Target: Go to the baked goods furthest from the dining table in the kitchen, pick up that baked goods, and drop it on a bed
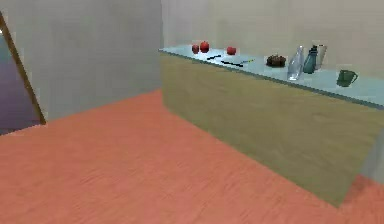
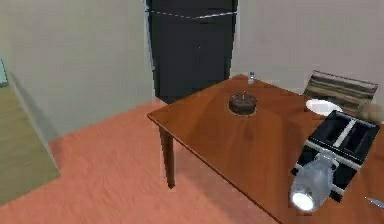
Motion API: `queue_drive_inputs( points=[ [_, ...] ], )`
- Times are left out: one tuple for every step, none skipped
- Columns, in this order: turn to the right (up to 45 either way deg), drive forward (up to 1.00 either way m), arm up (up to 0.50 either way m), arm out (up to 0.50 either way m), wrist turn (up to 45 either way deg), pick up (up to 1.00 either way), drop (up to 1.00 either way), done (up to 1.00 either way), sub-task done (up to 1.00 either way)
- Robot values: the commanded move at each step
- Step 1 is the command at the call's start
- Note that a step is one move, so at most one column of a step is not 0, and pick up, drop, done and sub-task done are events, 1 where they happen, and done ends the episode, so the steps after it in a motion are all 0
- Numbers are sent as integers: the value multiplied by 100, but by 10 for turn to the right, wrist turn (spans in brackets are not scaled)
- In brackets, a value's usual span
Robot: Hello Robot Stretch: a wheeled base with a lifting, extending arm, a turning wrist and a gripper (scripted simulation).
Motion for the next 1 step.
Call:
queue_drive_inputs(
  points=[
    [450, 0, 0, 0, 0, 0, 0, 0, 0]
  ],
)
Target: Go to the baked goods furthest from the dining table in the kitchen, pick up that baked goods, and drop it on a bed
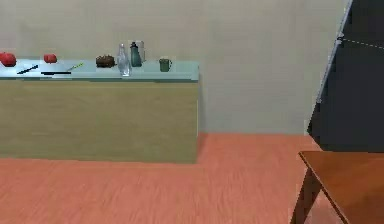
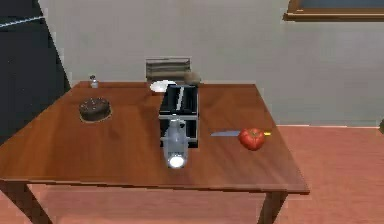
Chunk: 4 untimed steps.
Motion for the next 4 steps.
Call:
queue_drive_inputs(
  points=[
    [0, 90, 0, 0, 0, 0, 0, 0, 0],
    [450, 0, 0, 0, 0, 0, 0, 0, 0],
    [450, 0, 0, 0, 0, 0, 0, 0, 0],
    [-450, 0, 0, 0, 0, 0, 0, 0, 0]
  ],
)
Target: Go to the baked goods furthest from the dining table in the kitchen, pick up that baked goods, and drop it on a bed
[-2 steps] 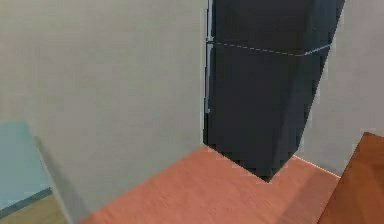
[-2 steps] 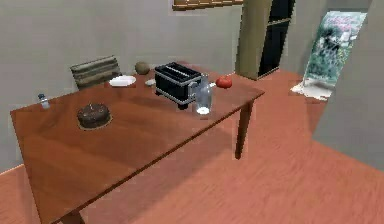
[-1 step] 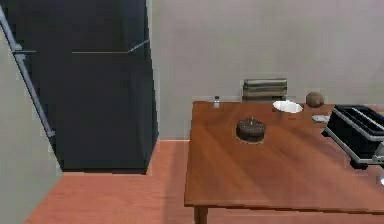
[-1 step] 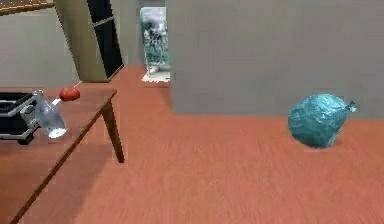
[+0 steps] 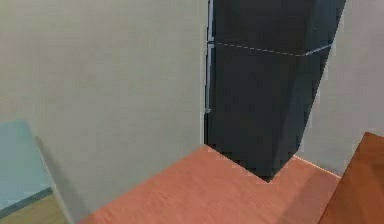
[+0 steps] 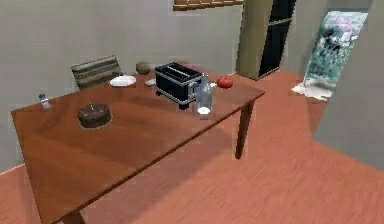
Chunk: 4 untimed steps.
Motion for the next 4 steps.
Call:
queue_drive_inputs(
  points=[
    [-450, 0, 0, 0, 0, 0, 0, 0, 0],
    [-360, 0, 0, 0, 0, 0, 0, 0, 0],
    [0, 20, 0, 0, 0, 0, 0, 0, 0],
    [-450, 0, 0, 0, 0, 0, 0, 0, 0]
  ],
)
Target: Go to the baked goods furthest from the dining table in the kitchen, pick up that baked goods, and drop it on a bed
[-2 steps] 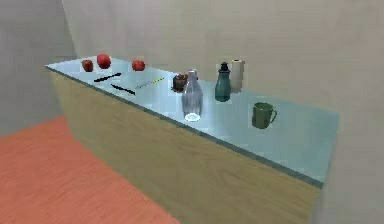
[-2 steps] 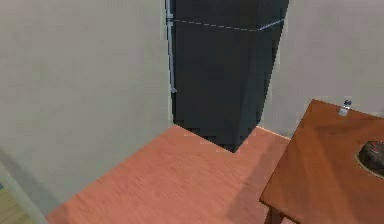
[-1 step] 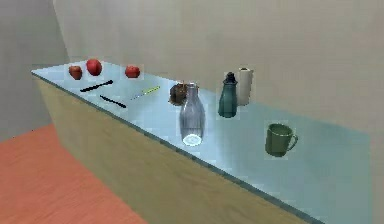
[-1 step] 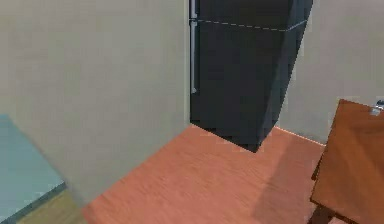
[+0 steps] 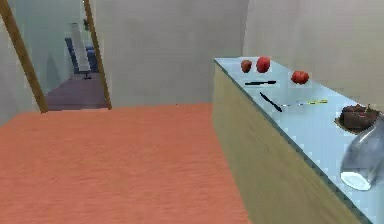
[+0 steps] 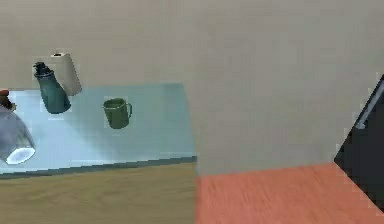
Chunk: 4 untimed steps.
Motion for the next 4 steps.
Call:
queue_drive_inputs(
  points=[
    [-420, 0, 0, 0, 0, 0, 0, 0, 0],
    [450, 0, 0, 0, 0, 0, 0, 0, 0],
    [450, 0, 0, 0, 0, 0, 0, 0, 0],
    [30, 0, 0, 0, 0, 0, 0, 0, 0]
  ],
)
